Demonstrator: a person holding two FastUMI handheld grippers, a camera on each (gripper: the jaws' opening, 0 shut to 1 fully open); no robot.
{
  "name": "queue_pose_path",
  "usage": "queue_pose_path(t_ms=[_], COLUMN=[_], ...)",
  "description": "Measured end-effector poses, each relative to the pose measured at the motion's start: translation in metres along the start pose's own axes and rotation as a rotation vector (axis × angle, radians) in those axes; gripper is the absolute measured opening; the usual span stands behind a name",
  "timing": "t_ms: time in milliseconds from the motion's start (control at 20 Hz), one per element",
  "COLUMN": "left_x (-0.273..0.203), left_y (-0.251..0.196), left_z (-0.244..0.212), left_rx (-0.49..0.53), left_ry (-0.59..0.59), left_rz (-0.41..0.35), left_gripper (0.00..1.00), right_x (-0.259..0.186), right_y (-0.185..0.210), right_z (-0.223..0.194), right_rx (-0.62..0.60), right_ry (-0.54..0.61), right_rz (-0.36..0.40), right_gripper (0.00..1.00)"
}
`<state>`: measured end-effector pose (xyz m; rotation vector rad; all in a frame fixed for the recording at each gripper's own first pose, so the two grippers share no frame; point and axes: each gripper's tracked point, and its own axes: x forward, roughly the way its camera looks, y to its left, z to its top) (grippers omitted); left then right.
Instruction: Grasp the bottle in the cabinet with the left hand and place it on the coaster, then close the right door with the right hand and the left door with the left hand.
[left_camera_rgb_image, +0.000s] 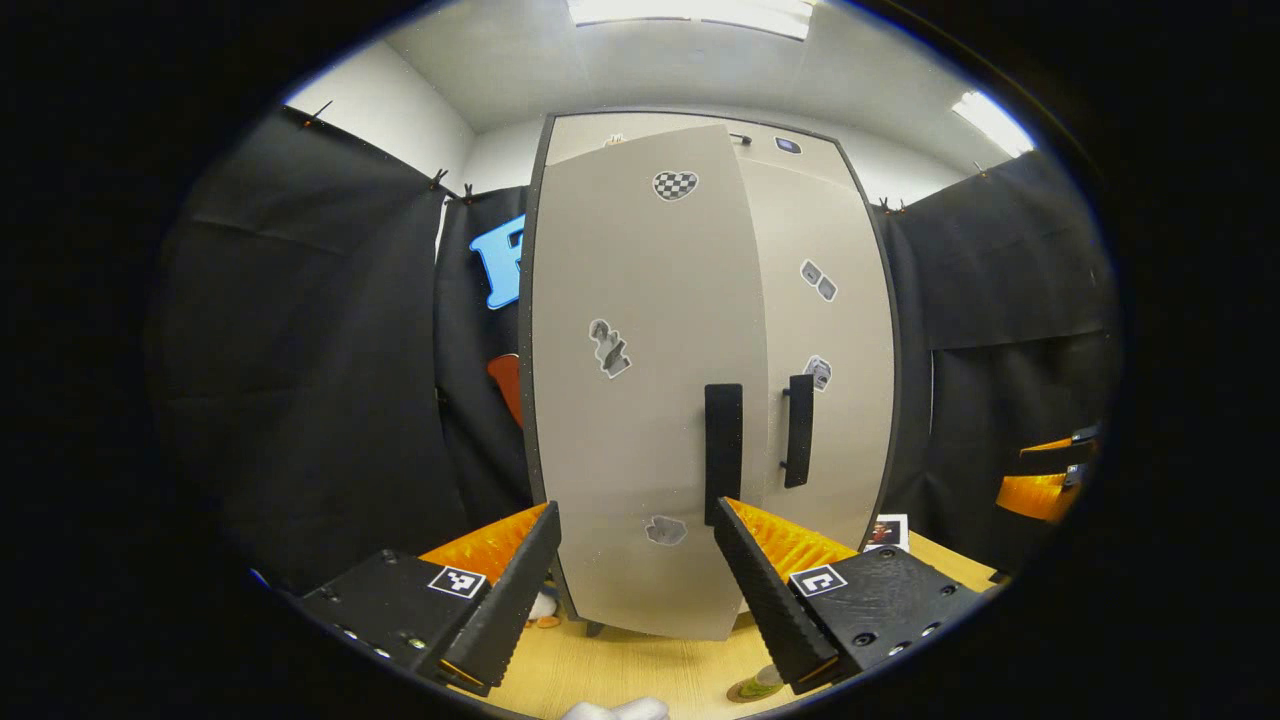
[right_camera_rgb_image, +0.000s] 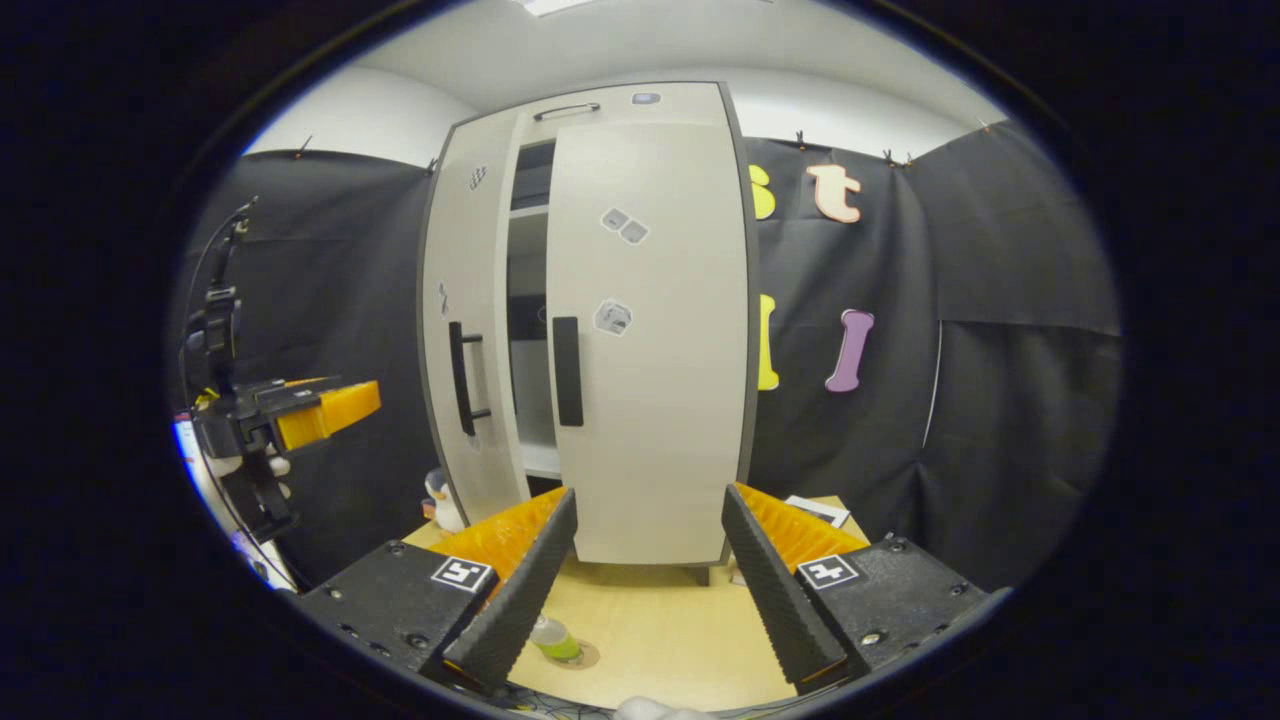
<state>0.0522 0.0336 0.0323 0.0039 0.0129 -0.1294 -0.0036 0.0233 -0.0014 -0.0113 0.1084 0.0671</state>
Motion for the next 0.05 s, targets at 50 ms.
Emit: queue_pose_path(t_ms=[50], left_x=[-0.0061], left_y=[0.0007], left_z=[-0.0024], left_rx=[-0.01], left_ry=[0.003], left_rz=[0.006], left_gripper=[0.95], right_x=[0.0004], right_y=[-0.0002], right_z=[0.0002], right_rx=[-0.001], right_ry=[-0.005], right_rz=[-0.006], right_gripper=[0.96])
